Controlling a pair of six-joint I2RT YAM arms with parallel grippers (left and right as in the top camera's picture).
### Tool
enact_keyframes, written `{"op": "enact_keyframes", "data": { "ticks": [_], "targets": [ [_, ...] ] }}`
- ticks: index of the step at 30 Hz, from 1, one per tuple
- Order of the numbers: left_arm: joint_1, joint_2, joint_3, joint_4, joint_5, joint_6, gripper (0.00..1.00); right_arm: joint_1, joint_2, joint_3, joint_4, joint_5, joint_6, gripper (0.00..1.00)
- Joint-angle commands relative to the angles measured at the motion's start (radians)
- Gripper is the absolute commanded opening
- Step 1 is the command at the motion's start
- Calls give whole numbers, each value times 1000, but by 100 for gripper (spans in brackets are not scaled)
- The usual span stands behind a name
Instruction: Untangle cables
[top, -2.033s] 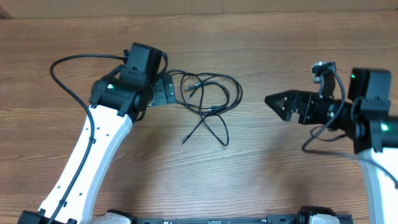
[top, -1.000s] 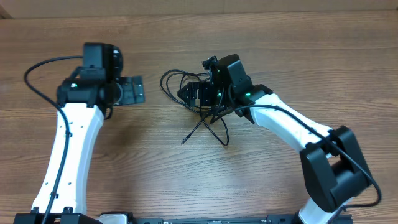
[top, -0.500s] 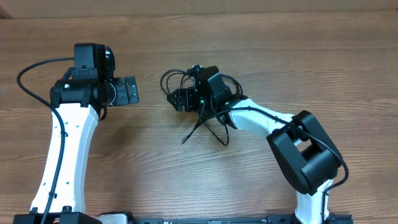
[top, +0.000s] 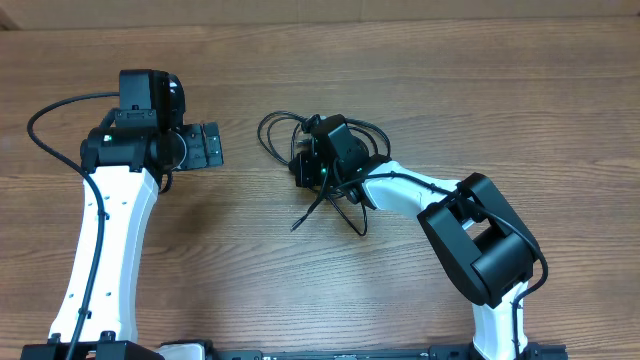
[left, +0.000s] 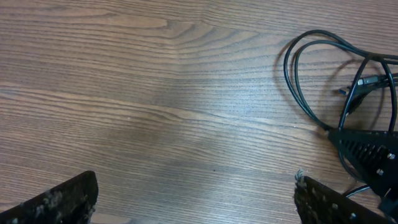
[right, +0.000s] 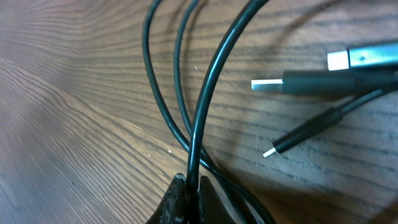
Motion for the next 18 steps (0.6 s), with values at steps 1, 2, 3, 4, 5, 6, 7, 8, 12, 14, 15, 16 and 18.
{"op": "enact_keyframes", "data": {
  "ticks": [1,2,3,4,5,6,7,8,12,14,15,16,18],
  "targets": [
    [10,-17,-1,-1,8,15,100,-6,-5,24,-4,-71,0,4],
    [10,-17,-1,-1,8,15,100,-22,-24,25,-12,-96,0,4],
    [10,-17,-1,-1,8,15,100,-33,-40,25,-18,-109,0,4],
    [10,-17,-1,-1,8,15,100,-50,-68,26,-26,-127,0,4],
    [10,-17,-1,-1,8,15,100,-60,-85,27,-31,-137,0,4],
    [10,-17,-1,-1,8,15,100,-79,-124,27,-35,-164,0,4],
    [10,-17,-1,-1,8,15,99,-91,-155,27,-35,-186,0,4],
    [10,-17,-1,-1,8,15,100,-105,-198,27,-34,-214,1,4],
    [10,-17,-1,-1,8,15,100,-148,-405,27,-61,-280,-2,4],
    [10,-17,-1,-1,8,15,100,-161,-493,27,-84,-277,-24,4],
    [10,-17,-1,-1,8,15,100,-167,-545,27,-98,-271,-34,4],
    [10,-17,-1,-1,8,15,99,-173,-595,27,-113,-249,-34,4],
    [10,-17,-1,-1,8,15,99,-180,-672,27,-131,-206,-34,4]
  ]
}}
